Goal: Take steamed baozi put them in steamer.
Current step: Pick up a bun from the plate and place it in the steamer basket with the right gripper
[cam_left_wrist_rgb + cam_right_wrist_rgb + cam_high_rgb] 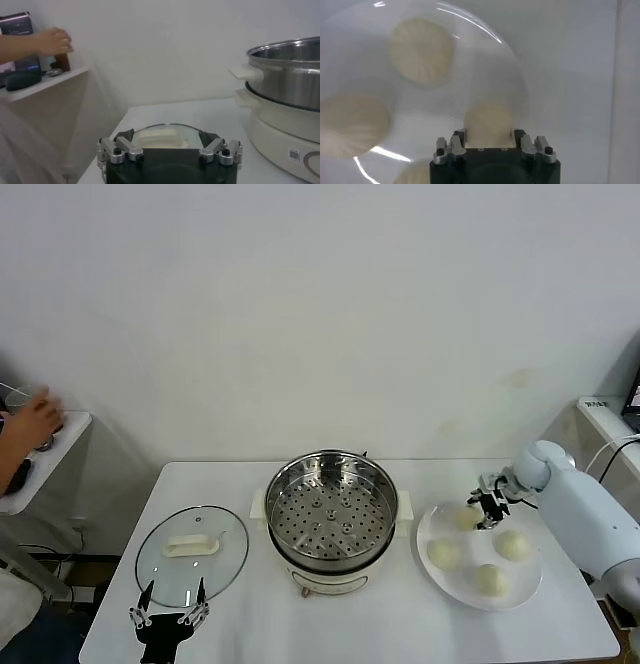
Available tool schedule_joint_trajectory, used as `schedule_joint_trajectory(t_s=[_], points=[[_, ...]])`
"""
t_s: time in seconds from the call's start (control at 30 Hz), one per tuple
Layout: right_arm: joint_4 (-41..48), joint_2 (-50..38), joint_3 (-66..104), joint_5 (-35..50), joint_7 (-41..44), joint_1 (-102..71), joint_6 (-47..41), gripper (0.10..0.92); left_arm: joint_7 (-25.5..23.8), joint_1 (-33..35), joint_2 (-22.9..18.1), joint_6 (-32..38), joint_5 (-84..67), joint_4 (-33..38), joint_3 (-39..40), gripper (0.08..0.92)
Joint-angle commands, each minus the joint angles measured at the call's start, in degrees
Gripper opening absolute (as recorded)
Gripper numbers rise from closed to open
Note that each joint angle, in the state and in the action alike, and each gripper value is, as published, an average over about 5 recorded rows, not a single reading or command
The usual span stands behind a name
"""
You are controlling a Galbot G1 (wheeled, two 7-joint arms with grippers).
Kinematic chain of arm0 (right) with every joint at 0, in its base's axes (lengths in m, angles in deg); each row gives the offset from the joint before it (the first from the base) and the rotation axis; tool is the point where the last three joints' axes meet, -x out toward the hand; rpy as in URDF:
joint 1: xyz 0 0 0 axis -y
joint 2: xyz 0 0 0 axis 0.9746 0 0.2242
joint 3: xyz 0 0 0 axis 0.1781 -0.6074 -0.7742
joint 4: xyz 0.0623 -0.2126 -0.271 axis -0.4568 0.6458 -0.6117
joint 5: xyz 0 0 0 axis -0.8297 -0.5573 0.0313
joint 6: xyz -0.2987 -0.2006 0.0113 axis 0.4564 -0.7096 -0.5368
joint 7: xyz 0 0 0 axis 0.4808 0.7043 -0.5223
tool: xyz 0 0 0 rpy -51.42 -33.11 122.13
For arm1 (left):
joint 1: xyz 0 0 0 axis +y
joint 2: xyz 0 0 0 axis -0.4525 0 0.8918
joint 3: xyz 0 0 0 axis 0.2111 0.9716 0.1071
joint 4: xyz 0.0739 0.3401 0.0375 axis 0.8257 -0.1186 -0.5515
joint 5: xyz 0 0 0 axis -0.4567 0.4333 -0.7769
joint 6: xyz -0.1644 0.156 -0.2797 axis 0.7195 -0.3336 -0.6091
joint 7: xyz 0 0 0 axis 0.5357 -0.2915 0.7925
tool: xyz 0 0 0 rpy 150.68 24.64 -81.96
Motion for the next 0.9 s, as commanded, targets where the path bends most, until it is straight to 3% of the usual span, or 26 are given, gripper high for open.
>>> schedule_joint_trajectory(t_s=[0.03, 0.3, 0.5, 0.67, 0.9], points=[[-1.8, -0.9, -3.8, 4.6, 0.8, 4.4, -0.3, 0.568, 0.1, -0.2, 0.0, 0.0, 0.0, 0.1, 0.1, 0.823], [-2.5, 3.7, -16.6, 19.3, 4.4, 24.1, 0.8, 0.568, 0.5, -1.0, -0.1, 0.0, -0.2, 0.7, 0.3, 0.823], [4.1, 13.3, -21.8, 27.8, 7.9, 32.3, 19.0, 0.574, 0.4, -1.8, -0.4, -0.1, -0.7, 1.2, 0.3, 0.823], [5.2, 18.9, -25.2, 27.9, 8.5, 36.2, 30.8, 0.577, 0.4, -2.3, -0.8, -0.3, -1.1, 1.1, 0.2, 0.823], [2.5, 23.8, -28.2, 20.3, 9.1, 36.5, 40.9, 0.577, 0.3, -1.8, -1.7, -0.5, -1.7, 1.4, 0.1, 0.823]])
